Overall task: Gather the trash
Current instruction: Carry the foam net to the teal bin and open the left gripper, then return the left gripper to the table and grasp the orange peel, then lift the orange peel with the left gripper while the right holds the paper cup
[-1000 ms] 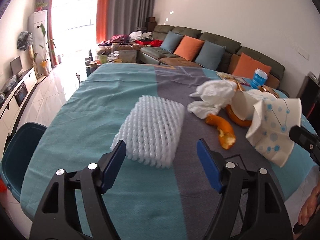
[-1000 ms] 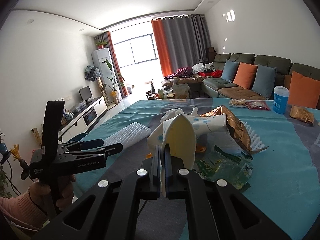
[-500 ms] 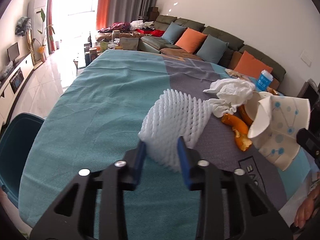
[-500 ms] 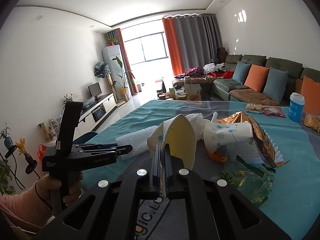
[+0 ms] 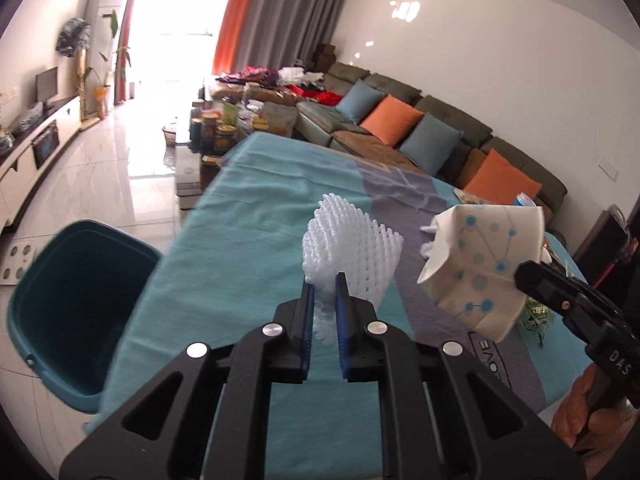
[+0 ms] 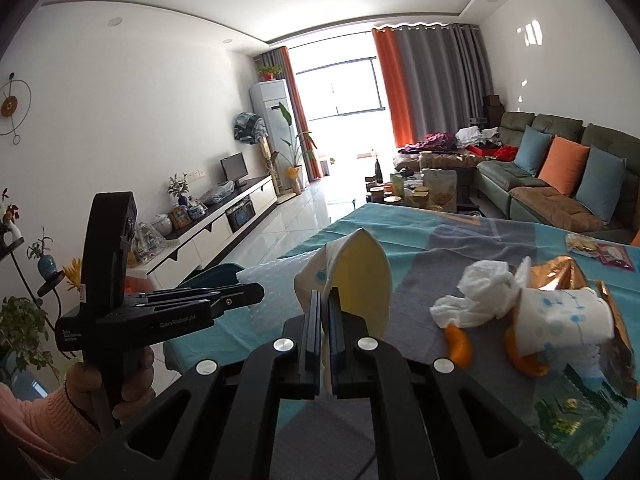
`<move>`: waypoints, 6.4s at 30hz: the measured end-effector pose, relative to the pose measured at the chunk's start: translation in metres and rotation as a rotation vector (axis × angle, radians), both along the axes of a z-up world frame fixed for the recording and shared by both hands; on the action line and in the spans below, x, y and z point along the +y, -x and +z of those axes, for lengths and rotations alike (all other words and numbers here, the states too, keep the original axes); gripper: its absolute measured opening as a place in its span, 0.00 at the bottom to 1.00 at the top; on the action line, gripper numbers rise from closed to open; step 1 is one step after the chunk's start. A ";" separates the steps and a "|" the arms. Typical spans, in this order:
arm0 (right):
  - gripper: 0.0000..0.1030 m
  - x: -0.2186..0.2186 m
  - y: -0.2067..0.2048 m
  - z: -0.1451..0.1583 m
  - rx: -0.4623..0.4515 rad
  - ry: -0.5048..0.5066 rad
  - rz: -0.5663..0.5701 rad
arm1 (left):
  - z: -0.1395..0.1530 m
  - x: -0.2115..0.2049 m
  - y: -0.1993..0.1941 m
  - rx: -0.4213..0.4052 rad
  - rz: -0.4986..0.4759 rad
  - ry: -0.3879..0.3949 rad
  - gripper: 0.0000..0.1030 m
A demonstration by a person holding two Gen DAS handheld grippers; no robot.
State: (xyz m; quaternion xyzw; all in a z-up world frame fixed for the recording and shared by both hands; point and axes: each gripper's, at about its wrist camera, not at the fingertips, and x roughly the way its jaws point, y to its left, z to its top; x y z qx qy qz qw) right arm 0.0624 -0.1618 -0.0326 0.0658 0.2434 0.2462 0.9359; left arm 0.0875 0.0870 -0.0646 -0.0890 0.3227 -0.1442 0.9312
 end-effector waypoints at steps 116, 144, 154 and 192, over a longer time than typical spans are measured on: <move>0.37 -0.140 0.013 -0.040 0.148 -0.018 -0.302 | -0.037 -0.201 -0.037 0.063 -0.340 -0.196 0.68; 0.53 -0.191 -0.011 -0.046 0.223 -0.195 -0.444 | -0.045 -0.197 -0.043 0.141 -0.357 -0.166 0.19; 0.54 -0.200 -0.024 -0.058 0.275 -0.229 -0.424 | -0.039 -0.181 -0.035 0.122 -0.345 -0.129 0.18; 0.02 -0.153 0.012 -0.009 0.119 -0.168 -0.282 | -0.021 -0.122 -0.014 0.076 -0.248 -0.077 0.16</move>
